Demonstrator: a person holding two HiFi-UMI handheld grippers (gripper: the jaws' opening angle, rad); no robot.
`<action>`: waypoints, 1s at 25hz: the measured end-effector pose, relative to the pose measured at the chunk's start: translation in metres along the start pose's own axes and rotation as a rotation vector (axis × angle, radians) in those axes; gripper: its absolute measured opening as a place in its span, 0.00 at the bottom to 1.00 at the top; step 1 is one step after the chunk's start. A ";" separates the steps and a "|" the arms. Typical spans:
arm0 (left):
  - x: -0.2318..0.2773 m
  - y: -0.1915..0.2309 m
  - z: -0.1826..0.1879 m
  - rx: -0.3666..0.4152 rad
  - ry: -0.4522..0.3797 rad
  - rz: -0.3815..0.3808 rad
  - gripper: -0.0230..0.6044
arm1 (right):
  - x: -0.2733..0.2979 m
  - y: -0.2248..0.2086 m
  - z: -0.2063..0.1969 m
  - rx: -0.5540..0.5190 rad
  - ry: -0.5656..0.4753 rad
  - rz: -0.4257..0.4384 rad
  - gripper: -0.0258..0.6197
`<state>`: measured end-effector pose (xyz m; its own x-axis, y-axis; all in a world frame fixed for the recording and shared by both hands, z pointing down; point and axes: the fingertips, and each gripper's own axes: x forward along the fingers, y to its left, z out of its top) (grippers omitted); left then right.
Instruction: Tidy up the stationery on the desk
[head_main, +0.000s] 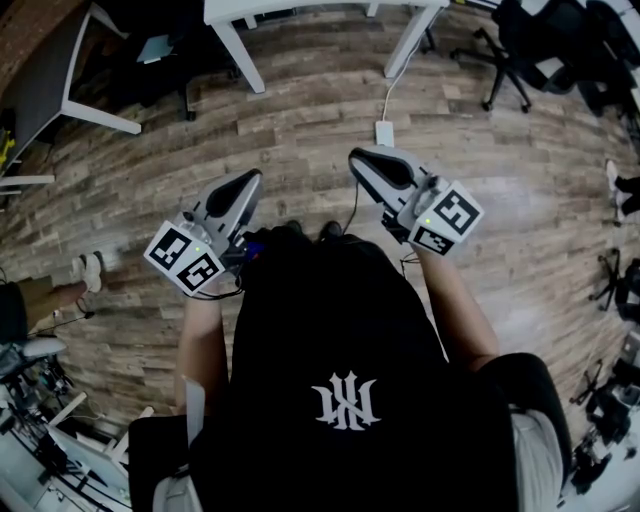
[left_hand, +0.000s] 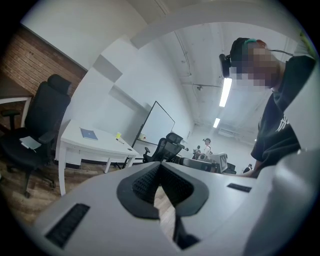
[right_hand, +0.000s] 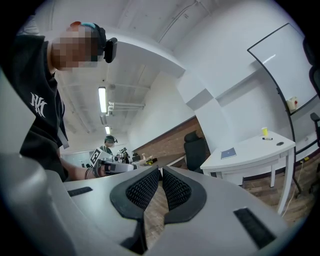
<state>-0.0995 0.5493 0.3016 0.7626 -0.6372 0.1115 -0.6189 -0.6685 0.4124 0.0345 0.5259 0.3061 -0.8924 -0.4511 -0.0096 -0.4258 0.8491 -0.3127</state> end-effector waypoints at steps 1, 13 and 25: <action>0.000 0.000 0.000 0.000 0.002 0.001 0.04 | 0.000 0.000 0.000 0.002 -0.001 -0.001 0.12; -0.007 0.003 0.008 0.026 0.010 0.041 0.04 | -0.008 -0.033 -0.003 0.065 -0.029 -0.108 0.12; 0.000 0.019 0.017 0.020 0.022 0.055 0.04 | -0.006 -0.068 -0.005 0.110 -0.029 -0.181 0.12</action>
<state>-0.1144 0.5300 0.2936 0.7312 -0.6648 0.1530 -0.6633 -0.6403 0.3874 0.0677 0.4719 0.3324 -0.7974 -0.6028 0.0289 -0.5585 0.7190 -0.4136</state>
